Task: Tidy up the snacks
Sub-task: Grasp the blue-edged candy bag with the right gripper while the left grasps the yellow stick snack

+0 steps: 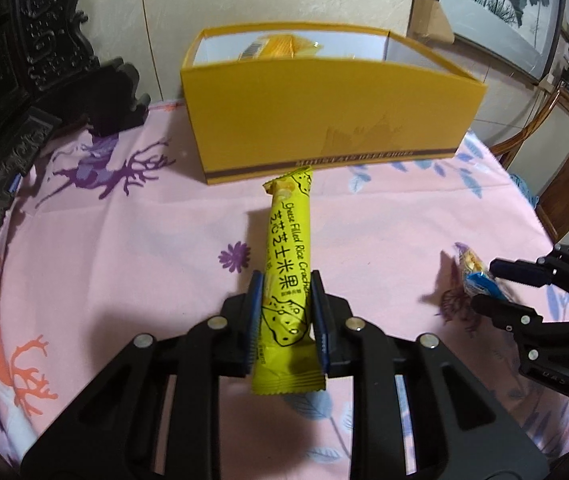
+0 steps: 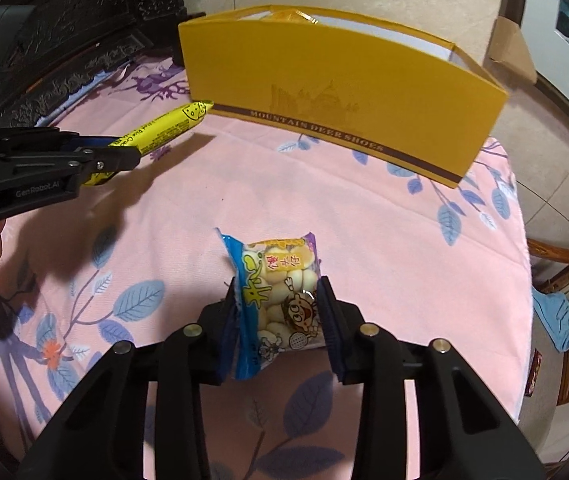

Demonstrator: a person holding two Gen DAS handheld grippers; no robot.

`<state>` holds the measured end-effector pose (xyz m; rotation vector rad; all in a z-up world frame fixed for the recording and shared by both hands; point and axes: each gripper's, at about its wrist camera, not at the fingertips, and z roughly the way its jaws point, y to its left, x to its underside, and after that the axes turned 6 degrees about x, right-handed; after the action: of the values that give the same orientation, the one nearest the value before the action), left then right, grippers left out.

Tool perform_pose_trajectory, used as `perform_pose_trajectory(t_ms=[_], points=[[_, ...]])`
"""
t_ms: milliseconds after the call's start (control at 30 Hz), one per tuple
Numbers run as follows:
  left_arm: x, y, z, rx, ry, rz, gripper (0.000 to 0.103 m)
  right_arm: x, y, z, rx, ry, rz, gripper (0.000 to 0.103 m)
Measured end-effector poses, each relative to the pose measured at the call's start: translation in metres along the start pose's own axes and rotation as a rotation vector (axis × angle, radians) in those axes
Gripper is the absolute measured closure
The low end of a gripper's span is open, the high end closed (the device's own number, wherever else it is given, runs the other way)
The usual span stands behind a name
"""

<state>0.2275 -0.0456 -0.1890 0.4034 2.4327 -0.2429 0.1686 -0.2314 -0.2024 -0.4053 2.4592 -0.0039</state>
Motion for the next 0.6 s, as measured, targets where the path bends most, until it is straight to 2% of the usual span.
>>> perform_pose_trajectory(t_ms=[167,267,300,333,367,400,500,600], points=[[0.000,-0.004,-0.009,0.002,-0.010,0.003,0.080,0.008,-0.002,-0.004,0.024,0.000,-0.015,0.081],[0.015,-0.002,0.003,-0.005,0.037,-0.014,0.080,0.011,0.001,-0.001,0.031,0.019,-0.029,0.073],[0.020,-0.001,0.006,-0.007,0.048,-0.022,0.080,0.013,0.003,0.000,0.048,0.025,-0.048,0.061],[0.025,-0.001,0.009,-0.005,0.060,-0.025,0.080,0.014,0.006,0.001,0.064,0.027,-0.065,0.057],[0.029,-0.002,0.012,-0.004,0.072,-0.024,0.080,0.017,0.008,0.002,0.093,0.024,-0.089,0.045],[0.033,-0.003,0.015,-0.001,0.080,-0.021,0.080,0.020,0.013,0.005,0.126,0.018,-0.137,0.045],[0.039,-0.005,0.022,0.003,0.096,-0.018,0.080,0.026,0.020,0.012,0.140,0.010,-0.217,0.045],[0.042,-0.006,0.029,-0.001,0.099,-0.012,0.079,0.024,0.016,0.015,0.127,0.000,-0.214,0.045]])
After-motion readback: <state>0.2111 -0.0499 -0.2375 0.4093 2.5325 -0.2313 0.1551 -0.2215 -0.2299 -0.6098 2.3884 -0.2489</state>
